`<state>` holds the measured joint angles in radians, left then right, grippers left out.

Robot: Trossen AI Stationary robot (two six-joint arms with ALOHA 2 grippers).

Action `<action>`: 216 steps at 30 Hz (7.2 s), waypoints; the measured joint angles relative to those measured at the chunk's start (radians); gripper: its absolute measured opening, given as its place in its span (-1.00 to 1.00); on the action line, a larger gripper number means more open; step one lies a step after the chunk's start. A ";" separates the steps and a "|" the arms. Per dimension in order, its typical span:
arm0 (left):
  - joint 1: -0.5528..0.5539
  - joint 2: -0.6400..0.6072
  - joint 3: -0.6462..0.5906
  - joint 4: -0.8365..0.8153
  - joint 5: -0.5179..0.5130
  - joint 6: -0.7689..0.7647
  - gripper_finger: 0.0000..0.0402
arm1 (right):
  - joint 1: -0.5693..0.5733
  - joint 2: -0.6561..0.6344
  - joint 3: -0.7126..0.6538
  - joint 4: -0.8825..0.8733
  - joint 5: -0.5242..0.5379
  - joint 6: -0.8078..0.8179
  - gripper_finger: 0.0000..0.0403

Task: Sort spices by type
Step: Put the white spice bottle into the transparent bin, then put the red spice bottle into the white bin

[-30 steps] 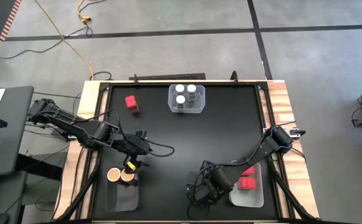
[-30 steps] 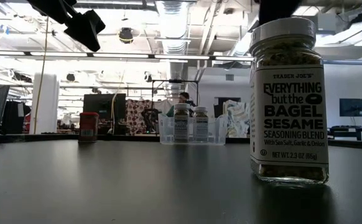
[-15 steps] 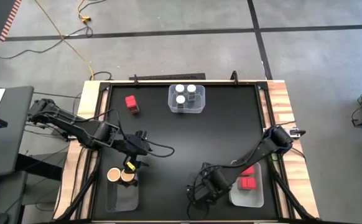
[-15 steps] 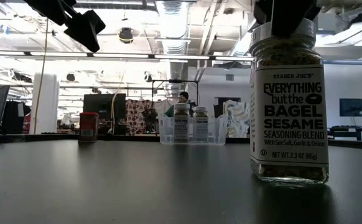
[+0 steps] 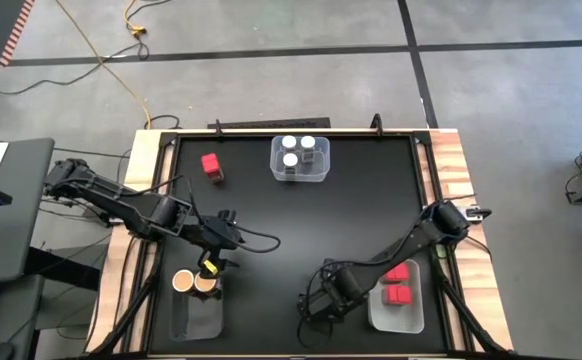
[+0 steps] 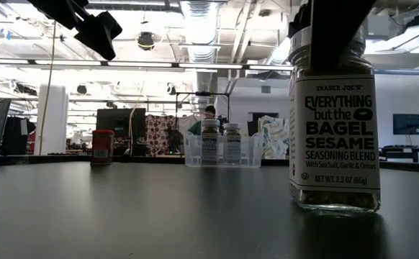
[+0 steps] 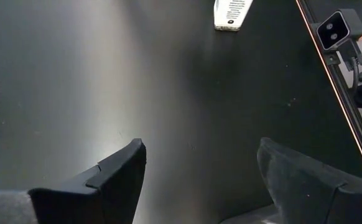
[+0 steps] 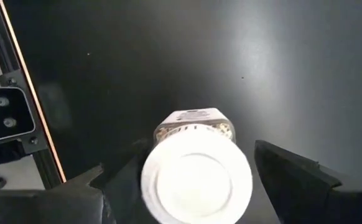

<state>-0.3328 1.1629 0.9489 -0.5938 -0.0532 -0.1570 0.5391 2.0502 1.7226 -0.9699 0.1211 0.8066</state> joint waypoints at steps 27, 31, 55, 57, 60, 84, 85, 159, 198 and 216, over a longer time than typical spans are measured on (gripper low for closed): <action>0.000 0.000 0.000 0.013 0.000 -0.018 0.47 | -0.032 0.040 0.001 -0.038 -0.098 0.016 0.10; 0.000 0.000 0.000 0.034 0.000 -0.030 0.47 | -0.048 0.030 0.040 -0.148 -0.105 -0.007 0.10; 0.124 0.000 0.000 0.112 -0.196 -0.068 0.47 | -0.646 -0.637 -0.370 0.015 0.065 -0.807 0.10; 0.145 0.000 0.000 0.132 -0.199 -0.066 0.47 | -0.726 -0.644 -0.369 0.034 0.023 -0.878 0.10; 0.170 0.000 0.000 0.149 -0.202 -0.065 0.47 | -0.827 -0.610 -0.333 0.052 -0.055 -0.995 0.10; 0.205 0.000 0.000 0.142 -0.244 -0.116 0.47 | -1.025 -0.167 -0.084 0.022 -0.148 -1.310 0.10; 0.205 0.000 0.000 0.140 -0.248 -0.114 0.47 | -1.027 -0.158 -0.084 0.031 -0.149 -1.313 0.10; 0.205 0.000 0.000 0.139 -0.275 -0.125 0.47 | -1.038 -0.214 0.008 -0.041 -0.203 -1.212 0.39; 0.601 0.000 0.137 -0.136 -0.123 0.296 0.47 | -0.776 -0.921 -0.600 -0.061 0.058 -0.083 0.39; 0.778 0.006 0.137 -0.428 0.000 0.864 0.47 | -0.703 -0.772 -0.600 -0.037 0.126 -0.060 0.39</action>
<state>0.4452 1.1690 1.0862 -1.0220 -0.0535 0.7068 -0.1635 1.2784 1.1225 -1.0069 0.2466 0.7466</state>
